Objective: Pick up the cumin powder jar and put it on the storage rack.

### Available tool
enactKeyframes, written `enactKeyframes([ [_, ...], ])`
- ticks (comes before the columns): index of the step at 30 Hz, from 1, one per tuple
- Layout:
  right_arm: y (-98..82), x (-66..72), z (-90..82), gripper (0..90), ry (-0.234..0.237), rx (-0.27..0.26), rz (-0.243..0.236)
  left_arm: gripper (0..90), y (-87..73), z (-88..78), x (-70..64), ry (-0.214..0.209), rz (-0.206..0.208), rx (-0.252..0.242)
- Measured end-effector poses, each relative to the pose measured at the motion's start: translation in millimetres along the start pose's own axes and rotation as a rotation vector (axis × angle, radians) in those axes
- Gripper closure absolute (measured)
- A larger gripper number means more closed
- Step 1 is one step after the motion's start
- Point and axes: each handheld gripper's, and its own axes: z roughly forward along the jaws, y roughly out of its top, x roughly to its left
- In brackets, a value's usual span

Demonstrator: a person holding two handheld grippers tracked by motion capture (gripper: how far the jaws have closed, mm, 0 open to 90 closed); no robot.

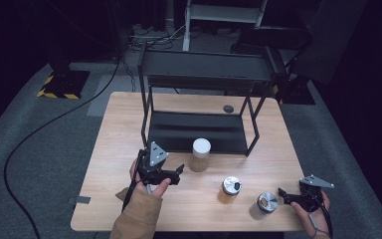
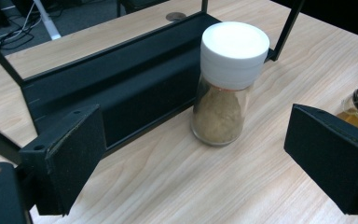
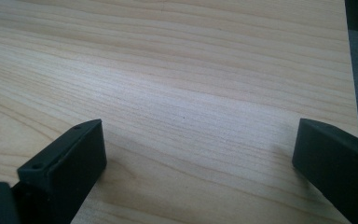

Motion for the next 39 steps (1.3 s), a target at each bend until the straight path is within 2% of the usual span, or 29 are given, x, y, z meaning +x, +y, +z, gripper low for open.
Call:
enactKeyframes([
  [9, 0.0, 0.1, 0.0, 2.6, 0.000, 0.000, 0.000, 5.4, 9.4, 19.5, -2.6, -0.027, 0.010, -0.015],
  [22, -0.1, 0.0, -0.1, 2.7, 0.000, 0.000, 0.000, 5.6, 18.1, 44.5, -10.5, -0.042, 0.021, -0.052],
  [26, -0.1, 0.1, -0.1, 2.7, 0.000, 0.000, 0.000, 5.7, 20.1, 55.1, -9.9, -0.052, 0.009, -0.052],
  [34, -0.5, 0.4, -0.4, 2.9, -0.001, -0.001, 0.001, 8.3, 21.1, 74.1, -10.4, -0.068, 0.009, -0.048],
  [39, -1.0, 1.1, -1.1, 3.3, -0.004, -0.001, 0.005, 9.2, 21.2, 84.2, -12.8, -0.073, 0.025, -0.041],
])
